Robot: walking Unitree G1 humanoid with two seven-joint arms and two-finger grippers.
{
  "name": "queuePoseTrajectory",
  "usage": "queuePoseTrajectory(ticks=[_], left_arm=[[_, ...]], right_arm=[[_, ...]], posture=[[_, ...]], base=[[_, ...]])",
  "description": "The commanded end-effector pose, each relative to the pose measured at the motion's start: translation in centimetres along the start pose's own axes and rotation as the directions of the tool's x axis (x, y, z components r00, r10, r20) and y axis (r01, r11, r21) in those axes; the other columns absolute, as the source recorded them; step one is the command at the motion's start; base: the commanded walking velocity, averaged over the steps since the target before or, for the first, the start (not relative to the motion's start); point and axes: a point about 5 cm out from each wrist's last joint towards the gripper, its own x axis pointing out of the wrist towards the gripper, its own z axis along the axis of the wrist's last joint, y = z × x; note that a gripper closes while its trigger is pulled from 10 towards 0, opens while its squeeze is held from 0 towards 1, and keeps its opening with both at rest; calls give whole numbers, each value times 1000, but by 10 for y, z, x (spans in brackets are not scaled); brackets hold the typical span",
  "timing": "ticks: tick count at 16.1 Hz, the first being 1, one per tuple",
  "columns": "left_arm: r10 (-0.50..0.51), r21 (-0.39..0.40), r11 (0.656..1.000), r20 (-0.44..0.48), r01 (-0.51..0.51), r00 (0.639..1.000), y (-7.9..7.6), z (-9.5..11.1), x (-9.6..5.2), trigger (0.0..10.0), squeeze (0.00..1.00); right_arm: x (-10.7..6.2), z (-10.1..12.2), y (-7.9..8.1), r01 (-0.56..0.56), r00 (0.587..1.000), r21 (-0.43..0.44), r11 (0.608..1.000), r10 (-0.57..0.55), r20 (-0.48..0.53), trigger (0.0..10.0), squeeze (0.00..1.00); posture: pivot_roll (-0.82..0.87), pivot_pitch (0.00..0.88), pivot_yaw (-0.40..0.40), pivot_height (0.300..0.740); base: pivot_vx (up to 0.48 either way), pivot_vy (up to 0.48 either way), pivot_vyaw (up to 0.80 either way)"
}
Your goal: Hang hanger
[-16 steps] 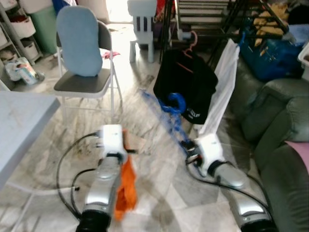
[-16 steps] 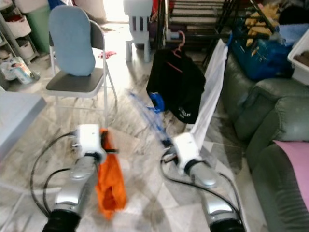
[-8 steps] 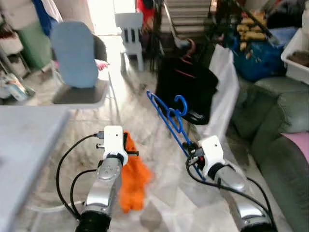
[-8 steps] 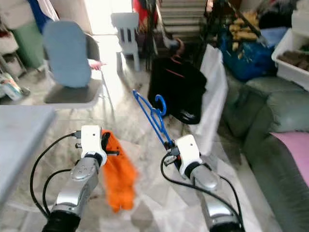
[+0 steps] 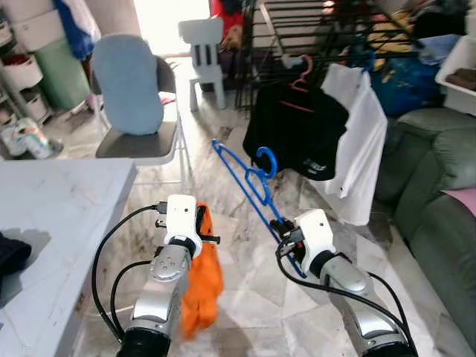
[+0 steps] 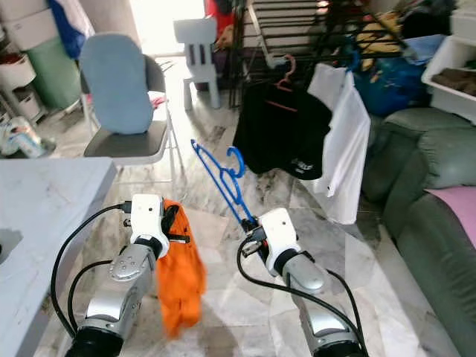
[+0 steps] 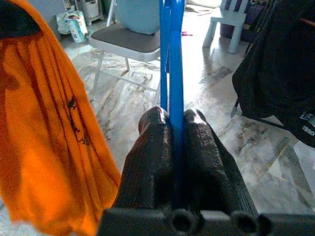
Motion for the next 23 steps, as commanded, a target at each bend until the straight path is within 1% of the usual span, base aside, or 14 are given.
queuePoseTrajectory(ticks=[1, 7, 16, 20, 22, 23], left_arm=[[-20, 13, 1000, 42, 19, 999, -2, 9, -1, 10000, 0], [-44, 18, 999, 38, 43, 998, -4, 8, -1, 10000, 0], [-48, 18, 999, 29, 47, 998, -4, 7, -2, 10000, 0], [-51, 10, 999, 32, 51, 998, -5, 8, -3, 10000, 0], [-117, -33, 992, 69, 120, 991, -7, 13, -5, 10000, 0], [-133, -27, 990, 73, 135, 988, -8, 14, -5, 10000, 0]], right_arm=[[2, 5, -3, 10, 1000, -9, 1000, -10, 14, 10000, 0], [2, 4, -3, 18, 1000, -8, 1000, -18, 12, 10000, 0], [2, 3, -2, 22, 1000, -9, 1000, -21, 9, 10000, 0], [3, 3, -2, 23, 1000, -10, 1000, -22, 7, 10000, 0], [3, 3, -3, 24, 1000, -13, 1000, -24, 5, 10000, 0], [4, 3, -4, 25, 1000, -14, 1000, -25, 5, 10000, 0]], posture=[[-162, 0, 44, 740], [-161, 0, 47, 740], [-160, 0, 49, 740], [-160, 0, 49, 740], [-159, 0, 49, 740], [-158, 0, 49, 740]], base=[[0, 0, 0], [0, 0, 0], [-326, 0, 0], [0, 0, 0], [0, 0, 0], [0, 0, 0]])
